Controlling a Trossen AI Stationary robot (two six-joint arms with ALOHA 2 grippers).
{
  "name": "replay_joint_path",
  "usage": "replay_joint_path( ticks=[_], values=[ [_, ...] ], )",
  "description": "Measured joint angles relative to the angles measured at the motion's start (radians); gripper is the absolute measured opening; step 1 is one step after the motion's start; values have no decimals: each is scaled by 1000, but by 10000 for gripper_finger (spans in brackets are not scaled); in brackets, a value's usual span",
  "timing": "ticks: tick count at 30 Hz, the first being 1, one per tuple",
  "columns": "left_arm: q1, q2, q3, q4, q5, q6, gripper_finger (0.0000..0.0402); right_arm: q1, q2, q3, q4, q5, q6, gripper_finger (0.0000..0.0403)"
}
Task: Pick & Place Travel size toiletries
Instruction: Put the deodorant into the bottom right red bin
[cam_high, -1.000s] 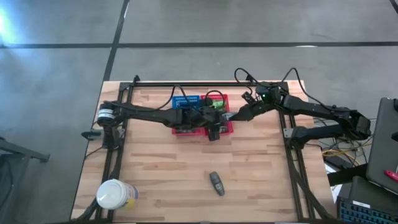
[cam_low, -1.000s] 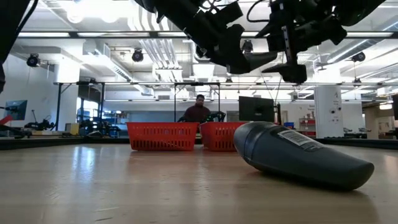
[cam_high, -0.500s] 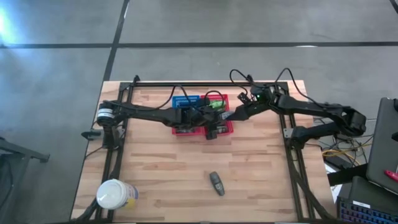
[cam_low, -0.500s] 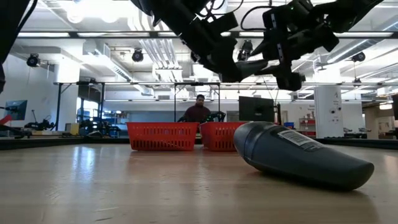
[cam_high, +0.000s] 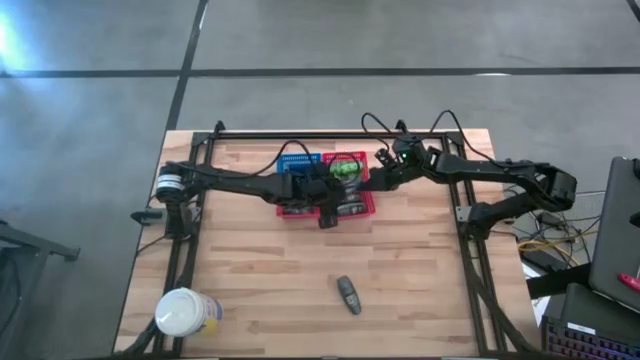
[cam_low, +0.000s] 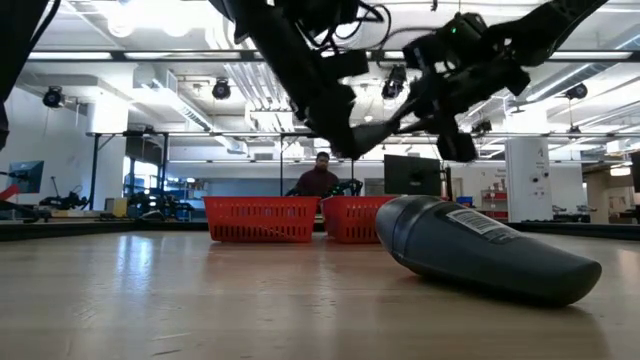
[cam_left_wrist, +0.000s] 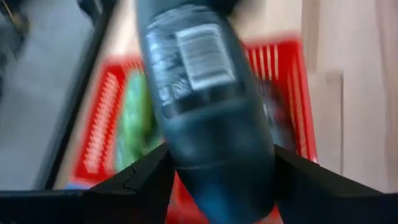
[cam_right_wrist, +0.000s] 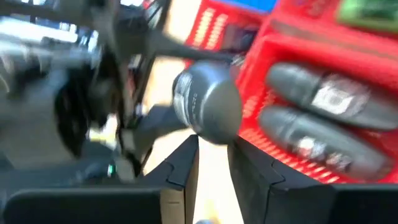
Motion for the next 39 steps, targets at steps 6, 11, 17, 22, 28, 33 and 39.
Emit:
replay_joint_path(
  ticks=[6, 11, 17, 22, 28, 33, 39],
  values=[
    [-2, -4, -2, -110, -27, -37, 252, -1, 73, 0, 21, 65, 57, 51],
    [7, -4, -13, -51, 23, -16, 249, 5, 117, -1, 20, 81, 71, 11],
    [21, -3, -33, -62, 12, -21, 245, 17, 102, -1, 18, 83, 71, 33],
    [7, -31, -33, -126, -5, -25, 245, 26, 32, -1, -54, 63, 19, 78],
    [-90, -125, -33, -172, 194, 81, 245, 143, -110, -1, -382, 32, -138, 154],
    [-138, -175, -75, -315, 179, 63, 245, 333, -150, -2, -513, 205, -82, 216],
    [-148, -311, -204, -365, 177, -72, 245, 610, -101, -2, -397, 471, 207, 279]
  ],
)
